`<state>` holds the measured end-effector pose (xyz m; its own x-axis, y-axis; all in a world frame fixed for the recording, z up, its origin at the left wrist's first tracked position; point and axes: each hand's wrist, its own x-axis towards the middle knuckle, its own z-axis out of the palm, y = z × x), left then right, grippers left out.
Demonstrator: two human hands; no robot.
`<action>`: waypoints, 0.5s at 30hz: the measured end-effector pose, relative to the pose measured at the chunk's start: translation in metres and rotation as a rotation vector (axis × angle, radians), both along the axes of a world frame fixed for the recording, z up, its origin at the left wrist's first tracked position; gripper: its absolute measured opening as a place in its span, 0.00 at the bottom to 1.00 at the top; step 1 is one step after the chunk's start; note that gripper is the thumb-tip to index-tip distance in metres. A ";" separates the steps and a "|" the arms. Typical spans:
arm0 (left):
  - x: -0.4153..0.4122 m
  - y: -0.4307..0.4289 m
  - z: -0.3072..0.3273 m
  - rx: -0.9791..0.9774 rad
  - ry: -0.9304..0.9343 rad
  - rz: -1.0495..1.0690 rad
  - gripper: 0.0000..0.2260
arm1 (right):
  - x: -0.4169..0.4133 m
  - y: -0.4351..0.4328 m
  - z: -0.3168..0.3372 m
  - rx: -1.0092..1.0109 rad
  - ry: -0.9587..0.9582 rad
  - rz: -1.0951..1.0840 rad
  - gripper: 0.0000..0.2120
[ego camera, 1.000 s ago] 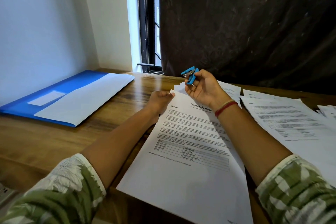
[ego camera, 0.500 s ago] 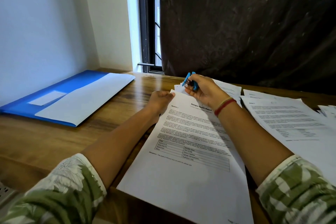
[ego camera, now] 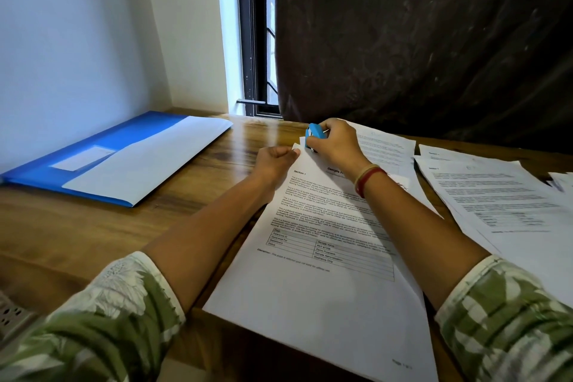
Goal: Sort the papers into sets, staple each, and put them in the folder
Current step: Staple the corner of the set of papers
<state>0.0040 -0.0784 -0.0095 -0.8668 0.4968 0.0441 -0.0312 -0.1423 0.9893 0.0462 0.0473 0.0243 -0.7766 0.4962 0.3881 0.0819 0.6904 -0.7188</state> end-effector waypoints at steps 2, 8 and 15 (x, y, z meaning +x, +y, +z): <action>-0.001 0.001 -0.002 0.010 0.003 0.006 0.08 | -0.001 0.000 0.000 0.024 0.011 -0.004 0.14; 0.000 0.002 -0.002 0.020 -0.008 0.008 0.07 | -0.003 0.001 -0.004 -0.050 -0.005 0.039 0.08; -0.001 0.000 -0.001 0.039 -0.052 -0.001 0.05 | -0.004 0.000 -0.004 -0.087 -0.087 0.085 0.05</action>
